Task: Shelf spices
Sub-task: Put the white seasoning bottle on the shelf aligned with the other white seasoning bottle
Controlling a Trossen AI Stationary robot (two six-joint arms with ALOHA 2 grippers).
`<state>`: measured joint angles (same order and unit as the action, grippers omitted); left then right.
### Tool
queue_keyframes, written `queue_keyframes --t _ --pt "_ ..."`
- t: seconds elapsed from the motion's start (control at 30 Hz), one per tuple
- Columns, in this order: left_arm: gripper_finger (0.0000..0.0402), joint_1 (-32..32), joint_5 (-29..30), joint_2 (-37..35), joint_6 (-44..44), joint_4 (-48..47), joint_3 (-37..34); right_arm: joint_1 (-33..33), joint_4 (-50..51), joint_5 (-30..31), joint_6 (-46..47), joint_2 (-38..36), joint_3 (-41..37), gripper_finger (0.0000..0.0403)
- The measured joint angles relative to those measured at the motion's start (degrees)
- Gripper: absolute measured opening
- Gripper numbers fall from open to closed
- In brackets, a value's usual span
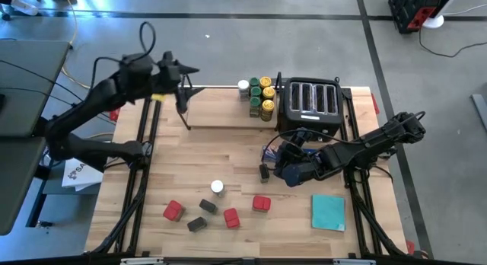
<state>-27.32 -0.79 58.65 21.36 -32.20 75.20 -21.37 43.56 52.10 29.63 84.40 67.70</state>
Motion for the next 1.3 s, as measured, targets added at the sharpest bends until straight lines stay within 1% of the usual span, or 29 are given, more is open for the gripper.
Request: queue_keyframes --t 0.07,0.3,0.37,0.43,0.5,0.6,0.73,0.93,1.03,1.13,1.23,1.3 --pt "0.0273 1.7 -0.3 -2.8 -2.4 1.5 -3.9 0.0 0.0 0.0 0.0 0.0 0.0 0.0257" --pt "0.0273 7.1 0.1 -11.6 -9.1 14.4 -22.5 0.0 0.1 0.0 -0.5 0.0 0.0 0.0257" --pt "0.0273 8.6 0.2 -13.7 -10.6 17.9 -26.7 0.0 0.1 0.0 -0.5 0.0 0.0 0.0257" --pt "0.0273 10.1 1.4 -15.3 -10.8 19.7 -29.4 0.0 0.1 0.0 -0.5 0.0 0.0 0.0257" --pt "0.0273 11.8 4.4 -16.5 -10.8 20.1 -30.6 0.0 0.1 0.0 -0.7 0.0 0.0 0.0257" --pt "0.0273 14.9 9.6 -17.8 -11.2 19.7 -30.6 0.0 -0.1 0.1 -1.5 0.0 0.0 0.0257" --pt "0.0273 20.2 13.5 -18.4 -11.3 19.7 -30.6 0.6 -1.1 0.2 -1.6 0.0 0.0 0.0257" --pt "0.0273 28.0 19.6 -18.5 -12.2 19.7 -30.6 0.8 -1.9 -1.3 -1.6 0.0 0.0 0.0257" --pt "0.0273 31.9 21.7 -18.1 -8.8 19.6 -30.6 0.8 -1.9 -1.3 -1.7 0.0 0.0 0.0257" --pt "0.0273 34.5 26.1 -17.3 -7.2 20.6 -30.6 0.9 -1.9 -1.3 -2.3 0.0 0.0 0.0257" --pt "0.0273 36.8 27.4 -16.8 -6.7 21.5 -30.6 0.9 -2.3 -1.8 -2.3 0.0 0.0 0.0257" --pt "0.0273 38.6 27.4 -16.6 -6.8 21.4 -30.6 1.1 -3.2 -3.7 -2.7 0.0 0.0 0.0257"
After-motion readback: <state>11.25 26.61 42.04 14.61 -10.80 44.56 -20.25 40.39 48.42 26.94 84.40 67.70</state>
